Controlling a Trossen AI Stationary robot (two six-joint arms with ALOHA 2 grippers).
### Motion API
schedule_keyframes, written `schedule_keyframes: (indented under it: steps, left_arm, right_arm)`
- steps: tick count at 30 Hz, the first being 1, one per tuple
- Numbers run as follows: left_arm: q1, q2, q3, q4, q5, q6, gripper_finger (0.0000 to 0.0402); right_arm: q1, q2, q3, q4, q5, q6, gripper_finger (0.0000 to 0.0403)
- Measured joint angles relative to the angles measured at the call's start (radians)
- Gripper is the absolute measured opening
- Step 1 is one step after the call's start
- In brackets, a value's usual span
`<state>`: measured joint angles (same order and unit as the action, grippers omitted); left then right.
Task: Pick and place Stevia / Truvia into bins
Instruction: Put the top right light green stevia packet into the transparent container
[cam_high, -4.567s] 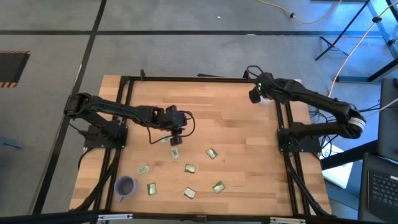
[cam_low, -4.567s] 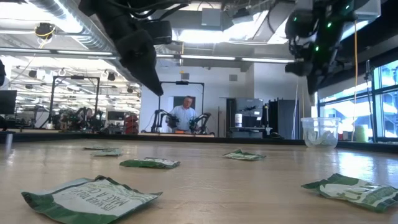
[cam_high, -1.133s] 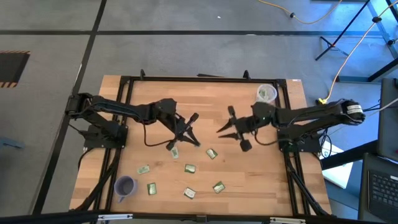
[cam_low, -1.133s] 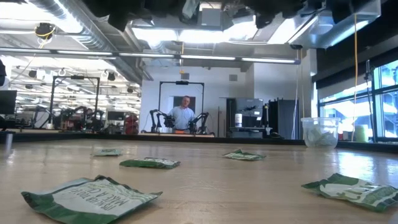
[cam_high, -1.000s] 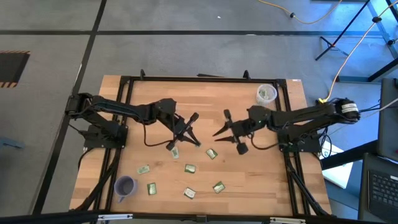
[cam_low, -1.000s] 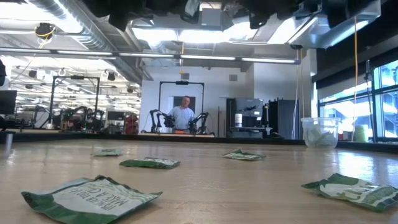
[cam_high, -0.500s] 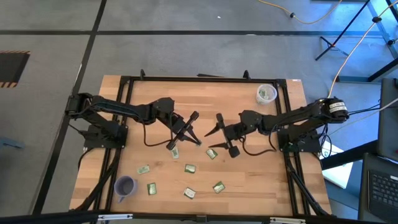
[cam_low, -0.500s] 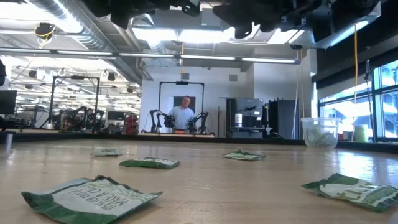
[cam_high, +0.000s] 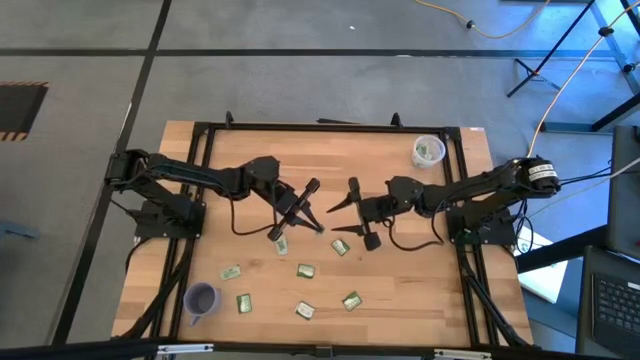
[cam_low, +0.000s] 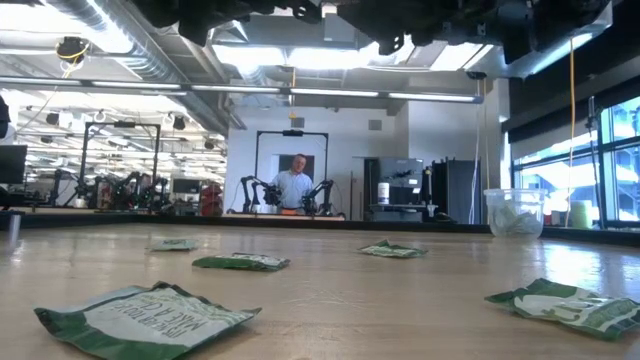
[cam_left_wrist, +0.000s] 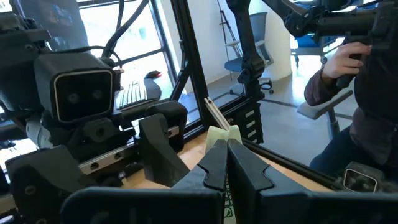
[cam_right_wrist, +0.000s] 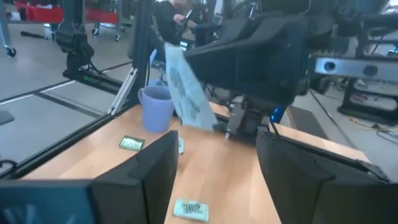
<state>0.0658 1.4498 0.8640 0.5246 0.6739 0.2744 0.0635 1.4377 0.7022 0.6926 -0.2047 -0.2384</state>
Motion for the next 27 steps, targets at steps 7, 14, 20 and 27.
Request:
schedule_keyframes:
  steps: [7, 14, 20, 27]
  left_arm:
    - [0.002, 0.000, 0.000, 0.017, -0.002, 0.000, 0.0003]
    - [0.004, 0.000, 0.000, -0.004, -0.002, 0.000, 0.0003]
    - [0.004, 0.000, 0.000, -0.004, -0.002, 0.000, 0.0004]
    - [0.004, 0.000, 0.000, -0.004, -0.002, 0.000, 0.0004]
  right_arm:
    - [0.003, 0.093, 0.087, 0.000, -0.026, -0.005, 0.0216]
    - [0.018, 0.126, 0.123, -0.022, -0.074, -0.006, 0.0216]
    - [0.035, 0.122, 0.123, -0.006, -0.079, -0.006, 0.0216]
    - [0.038, 0.122, 0.123, -0.008, -0.078, -0.002, 0.0215]
